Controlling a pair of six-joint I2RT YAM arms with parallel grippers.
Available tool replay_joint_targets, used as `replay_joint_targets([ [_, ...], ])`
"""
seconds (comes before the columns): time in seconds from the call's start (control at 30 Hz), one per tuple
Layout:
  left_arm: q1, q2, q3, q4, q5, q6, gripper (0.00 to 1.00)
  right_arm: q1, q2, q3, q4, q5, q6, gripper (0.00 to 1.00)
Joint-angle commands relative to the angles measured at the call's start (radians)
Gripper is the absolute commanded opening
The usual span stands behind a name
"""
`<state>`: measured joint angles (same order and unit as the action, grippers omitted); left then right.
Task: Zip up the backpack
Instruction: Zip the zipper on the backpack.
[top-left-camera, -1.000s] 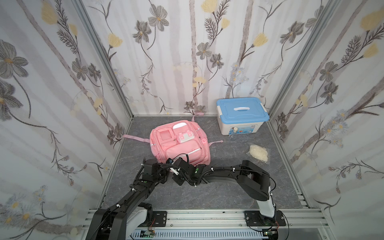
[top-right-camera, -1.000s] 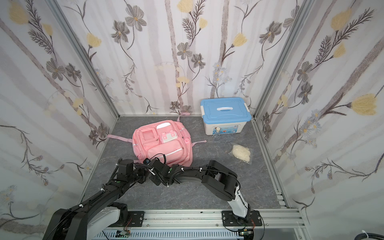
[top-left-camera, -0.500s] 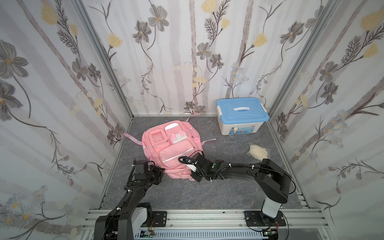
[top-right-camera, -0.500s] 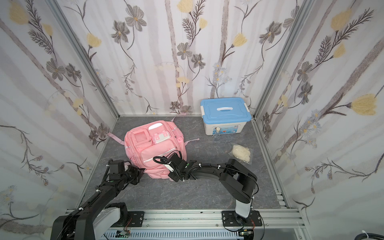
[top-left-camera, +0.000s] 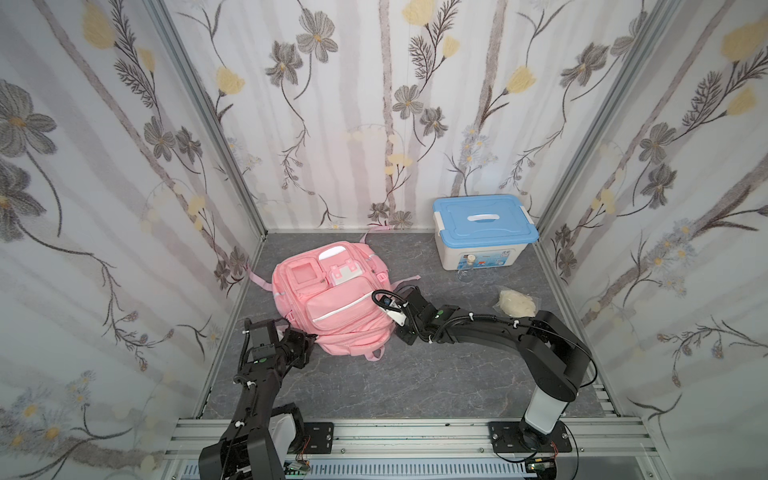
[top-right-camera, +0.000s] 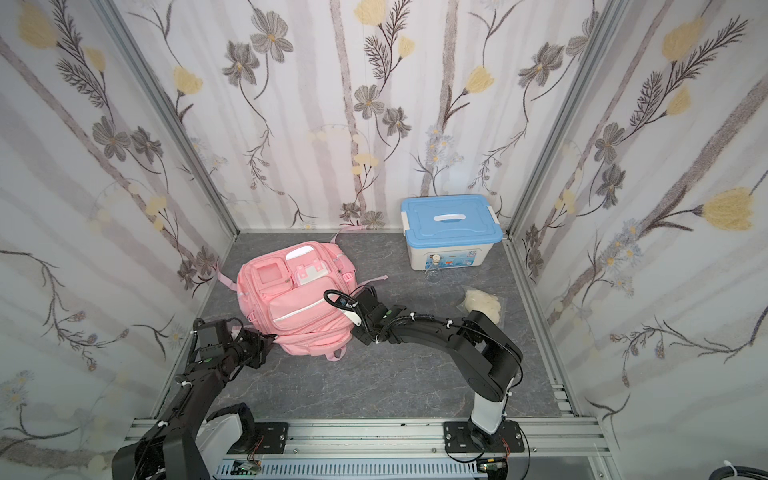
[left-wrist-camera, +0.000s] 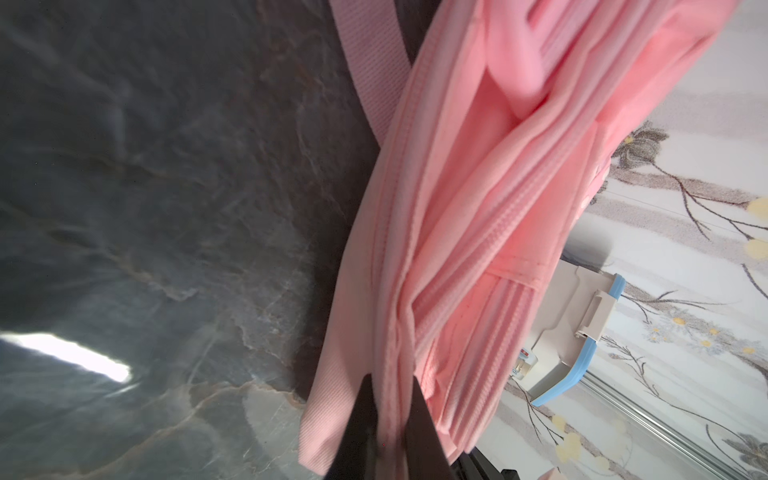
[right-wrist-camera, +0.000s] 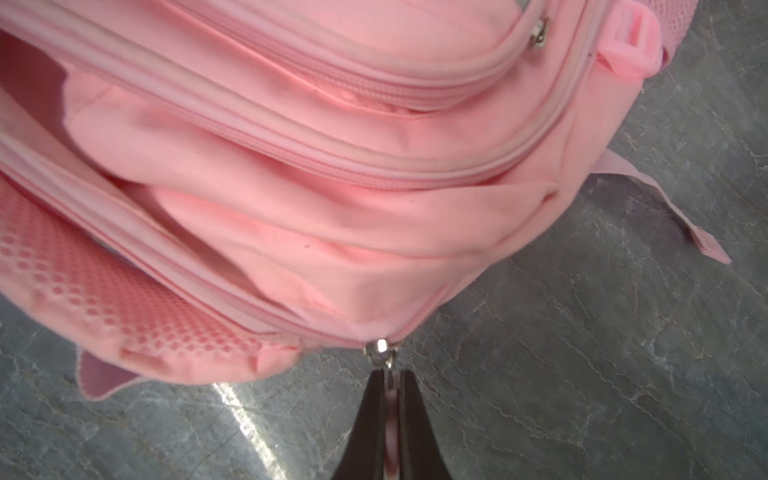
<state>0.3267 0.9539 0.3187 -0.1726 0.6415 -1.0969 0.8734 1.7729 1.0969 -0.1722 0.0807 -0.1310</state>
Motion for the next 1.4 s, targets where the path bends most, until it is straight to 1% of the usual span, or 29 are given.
replay_joint_targets([
  [0.0, 0.064, 0.052, 0.040, -0.049, -0.035, 0.106, 0.00, 0.006, -0.030, -0.010, -0.132, 0.048, -0.005, 0.00],
  [0.07, 0.083, 0.112, 0.074, -0.055, -0.028, 0.143, 0.01, 0.039, -0.059, -0.021, -0.133, 0.044, 0.014, 0.00],
  [0.1, 0.088, 0.139, 0.092, -0.056, -0.028, 0.157, 0.07, 0.058, -0.073, -0.023, -0.134, 0.043, 0.028, 0.00],
  [0.17, 0.094, 0.198, 0.137, -0.059, -0.029, 0.178, 0.12, 0.103, -0.098, -0.022, -0.129, 0.030, 0.056, 0.00],
  [0.2, 0.094, 0.212, 0.157, -0.062, -0.037, 0.182, 0.23, 0.126, -0.103, -0.020, -0.128, 0.032, 0.066, 0.00],
  [0.23, 0.095, 0.221, 0.179, -0.066, -0.052, 0.190, 0.40, 0.156, -0.107, -0.015, -0.128, 0.037, 0.073, 0.00],
  [0.27, 0.096, 0.222, 0.205, -0.081, -0.070, 0.201, 0.55, 0.184, -0.109, -0.010, -0.128, 0.044, 0.083, 0.00],
  [0.3, 0.096, 0.217, 0.230, -0.098, -0.084, 0.213, 0.65, 0.201, -0.111, -0.007, -0.128, 0.047, 0.098, 0.00],
  [0.33, 0.096, 0.202, 0.255, -0.115, -0.092, 0.219, 0.79, 0.215, -0.112, -0.003, -0.127, 0.042, 0.124, 0.00],
  [0.37, 0.096, 0.182, 0.278, -0.127, -0.086, 0.221, 0.90, 0.221, -0.108, 0.001, -0.125, 0.032, 0.159, 0.00],
  [0.43, 0.091, 0.125, 0.309, -0.169, -0.073, 0.219, 0.92, 0.237, -0.088, 0.013, -0.117, 0.033, 0.207, 0.00],
  [0.5, 0.077, 0.049, 0.309, -0.220, -0.062, 0.206, 0.92, 0.250, -0.058, 0.032, -0.109, 0.057, 0.239, 0.00],
  [0.57, 0.060, -0.062, 0.273, -0.280, -0.023, 0.165, 0.91, 0.260, -0.028, 0.053, -0.098, 0.067, 0.260, 0.00],
  [0.63, 0.019, -0.187, 0.197, -0.303, 0.026, 0.085, 0.89, 0.269, -0.007, 0.062, -0.068, 0.073, 0.270, 0.00],
  [0.73, -0.101, -0.400, 0.067, -0.344, 0.002, -0.078, 0.83, 0.274, 0.025, 0.086, -0.054, 0.064, 0.266, 0.00],
  [0.77, -0.159, -0.473, 0.023, -0.349, -0.027, -0.146, 0.81, 0.275, 0.032, 0.089, -0.053, 0.068, 0.265, 0.00],
  [0.87, -0.334, -0.641, -0.069, -0.323, -0.143, -0.340, 0.78, 0.274, 0.018, 0.068, -0.052, 0.088, 0.257, 0.00],
  [0.93, -0.435, -0.711, -0.081, -0.327, -0.248, -0.404, 0.75, 0.274, 0.004, 0.050, -0.047, 0.091, 0.257, 0.00],
  [0.97, -0.481, -0.721, -0.076, -0.329, -0.289, -0.421, 0.74, 0.274, 0.000, 0.047, -0.046, 0.088, 0.255, 0.00],
  [1.03, -0.564, -0.699, -0.076, -0.312, -0.337, -0.455, 0.74, 0.274, -0.002, 0.050, -0.043, 0.090, 0.252, 0.00],
  [1.13, -0.690, -0.619, -0.068, -0.257, -0.422, -0.473, 0.73, 0.274, 0.012, 0.071, -0.043, 0.085, 0.248, 0.00],
  [1.2, -0.769, -0.556, -0.072, -0.172, -0.481, -0.501, 0.72, 0.274, 0.016, 0.078, -0.044, 0.095, 0.250, 0.00],
  [1.3, -0.858, -0.451, -0.071, -0.082, -0.554, -0.523, 0.71, 0.272, 0.014, 0.075, -0.044, 0.108, 0.252, 0.00],
  [1.37, -0.893, -0.376, -0.084, 0.001, -0.583, -0.544, 0.69, 0.271, 0.014, 0.075, -0.043, 0.108, 0.252, 0.00],
])
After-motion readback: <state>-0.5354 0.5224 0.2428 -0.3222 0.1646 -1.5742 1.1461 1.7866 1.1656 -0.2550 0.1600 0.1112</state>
